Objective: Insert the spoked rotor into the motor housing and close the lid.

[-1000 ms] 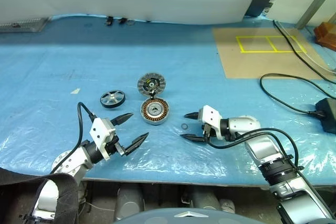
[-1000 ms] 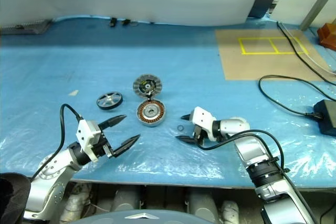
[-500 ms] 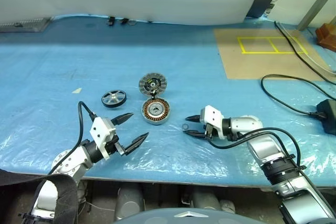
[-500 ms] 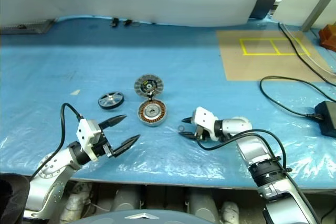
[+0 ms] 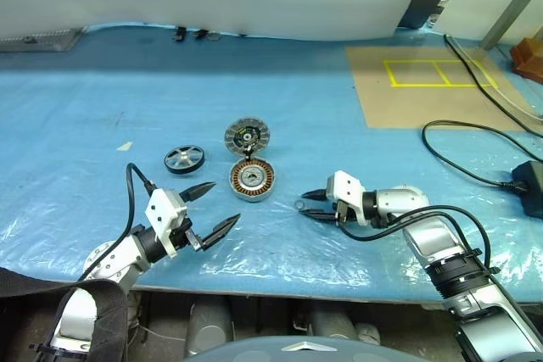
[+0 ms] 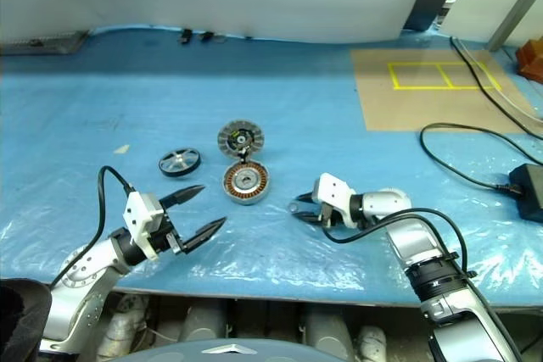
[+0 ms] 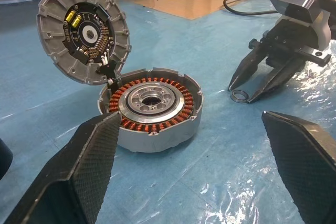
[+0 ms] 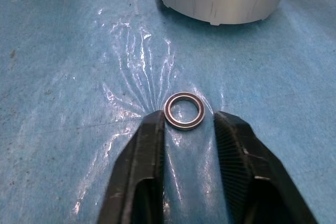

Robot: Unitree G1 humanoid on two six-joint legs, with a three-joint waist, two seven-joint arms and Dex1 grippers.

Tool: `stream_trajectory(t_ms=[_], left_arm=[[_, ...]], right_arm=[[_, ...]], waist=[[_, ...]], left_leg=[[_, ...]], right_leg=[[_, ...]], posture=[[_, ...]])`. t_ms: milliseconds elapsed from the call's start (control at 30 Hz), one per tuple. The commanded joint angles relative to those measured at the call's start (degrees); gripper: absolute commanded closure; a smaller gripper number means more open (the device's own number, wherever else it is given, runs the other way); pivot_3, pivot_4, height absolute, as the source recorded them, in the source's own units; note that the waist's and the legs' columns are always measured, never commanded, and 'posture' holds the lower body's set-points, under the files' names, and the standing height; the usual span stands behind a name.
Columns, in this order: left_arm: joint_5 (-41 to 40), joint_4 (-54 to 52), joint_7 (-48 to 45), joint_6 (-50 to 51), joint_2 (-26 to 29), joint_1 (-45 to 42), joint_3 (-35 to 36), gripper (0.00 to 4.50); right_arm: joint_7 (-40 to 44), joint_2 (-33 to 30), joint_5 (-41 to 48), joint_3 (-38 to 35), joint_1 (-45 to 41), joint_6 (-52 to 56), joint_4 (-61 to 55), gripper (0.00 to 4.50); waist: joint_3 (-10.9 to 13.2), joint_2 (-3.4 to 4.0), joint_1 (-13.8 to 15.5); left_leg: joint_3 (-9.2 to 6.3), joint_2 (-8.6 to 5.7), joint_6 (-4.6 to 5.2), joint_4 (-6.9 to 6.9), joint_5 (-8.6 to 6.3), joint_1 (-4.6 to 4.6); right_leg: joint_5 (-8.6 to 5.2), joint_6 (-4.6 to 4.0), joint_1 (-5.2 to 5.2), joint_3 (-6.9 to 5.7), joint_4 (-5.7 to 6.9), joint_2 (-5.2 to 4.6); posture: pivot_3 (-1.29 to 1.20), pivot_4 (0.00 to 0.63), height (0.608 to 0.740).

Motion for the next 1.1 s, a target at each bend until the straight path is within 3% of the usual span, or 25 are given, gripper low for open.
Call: stream_trajectory(t_ms=[33,100,433,533,667,1100], left_arm=[[-0.4,-1.9,-0.1,-0.2,0.6,-0.3,0.6,0.00],[-0.4,-1.8,-0.1,-0.2,0.6,-0.4,0.7,0.00],[-0.4,-1.8,0.3,-0.8,0.4,0.3,1.6,0.00],[-0.3,-1.9,0.5,-0.8,0.4,0.5,1.6,0.00],[-0.4,-1.9,0.3,-0.8,0.6,0.6,2.1,0.00],[0.4,-4.7,2.9,-1.3,-1.4,5.1,1.3,0.00]], right_arm=[[0.4,-1.1,-0.8,0.7,0.9,1.0,1.6,4.13],[0.4,-1.0,-0.9,0.8,0.7,1.1,1.7,4.47],[0.2,1.4,2.4,-0.5,-3.2,5.4,-1.2,4.47],[0.4,2.4,3.2,0.0,-4.3,7.4,-2.7,3.94],[-0.3,4.7,3.7,1.1,-4.7,11.6,-6.2,2.56],[-3.1,5.5,2.9,5.7,-3.3,23.1,-15.8,2.56]], waist=[[0.0,0.00,0.0],[0.0,-0.01,0.0],[0.0,0.00,-0.3],[0.0,0.00,-0.2],[0.0,0.00,-0.2],[0.0,0.01,-0.1]], left_leg=[[0.01,0.00,0.00,0.00,0.00,0.01],[0.00,0.00,0.00,0.00,0.00,0.02],[-0.02,0.01,0.00,0.00,0.00,0.00],[-0.01,0.01,0.00,-0.01,0.00,-0.05],[-0.01,0.02,0.00,-0.07,0.00,-0.11],[-0.02,0.02,-0.01,-0.08,0.00,-0.10]], right_leg=[[0.00,0.00,0.01,0.00,0.00,0.00],[-0.01,0.01,0.01,0.00,0.00,0.00],[0.00,0.01,-0.01,-0.01,-0.01,0.01],[0.05,-0.08,-0.07,-0.01,-0.01,0.01],[0.19,-0.34,-0.18,-0.02,-0.05,0.03],[0.20,-0.34,-0.25,-0.03,-0.09,0.02]], posture=[[0.00,0.150,0.740],[0.00,0.150,0.740],[0.00,0.150,0.740],[0.00,0.150,0.740],[0.00,0.150,0.740],[0.00,0.150,0.740]])
